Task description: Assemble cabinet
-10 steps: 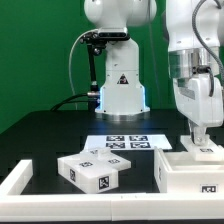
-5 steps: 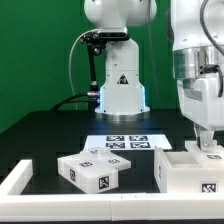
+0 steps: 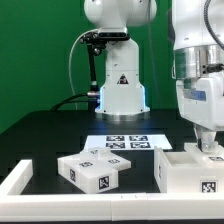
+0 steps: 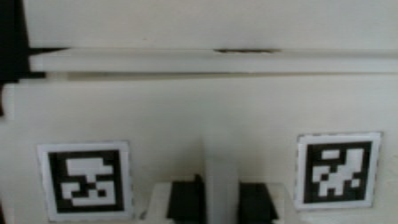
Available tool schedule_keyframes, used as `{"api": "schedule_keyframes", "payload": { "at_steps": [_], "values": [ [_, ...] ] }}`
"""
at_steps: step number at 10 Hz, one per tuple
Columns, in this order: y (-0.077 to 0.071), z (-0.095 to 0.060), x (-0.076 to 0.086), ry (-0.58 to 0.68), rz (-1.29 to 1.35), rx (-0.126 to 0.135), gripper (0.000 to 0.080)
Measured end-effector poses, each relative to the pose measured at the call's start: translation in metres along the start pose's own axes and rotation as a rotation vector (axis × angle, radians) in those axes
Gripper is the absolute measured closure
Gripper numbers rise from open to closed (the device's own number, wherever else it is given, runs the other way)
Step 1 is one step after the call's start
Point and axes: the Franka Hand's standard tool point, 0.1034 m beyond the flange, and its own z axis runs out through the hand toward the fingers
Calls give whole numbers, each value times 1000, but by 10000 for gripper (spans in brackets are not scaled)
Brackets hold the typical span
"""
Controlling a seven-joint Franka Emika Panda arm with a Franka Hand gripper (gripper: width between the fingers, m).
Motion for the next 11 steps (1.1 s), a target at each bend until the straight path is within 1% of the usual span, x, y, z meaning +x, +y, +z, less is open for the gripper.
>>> {"api": "schedule_keyframes", "payload": {
  "at_steps": [2,4,5,8,11],
  "values": [
    [-10,1,0,3,3,11,735],
    [-12,3,0,-7,17,-13,735],
    [-12,3,-1,-8,22,-18,735],
    [-12,3,-1,-8,21,-26,735],
    [-12,3,0,-8,22,-25,734]
  ]
}}
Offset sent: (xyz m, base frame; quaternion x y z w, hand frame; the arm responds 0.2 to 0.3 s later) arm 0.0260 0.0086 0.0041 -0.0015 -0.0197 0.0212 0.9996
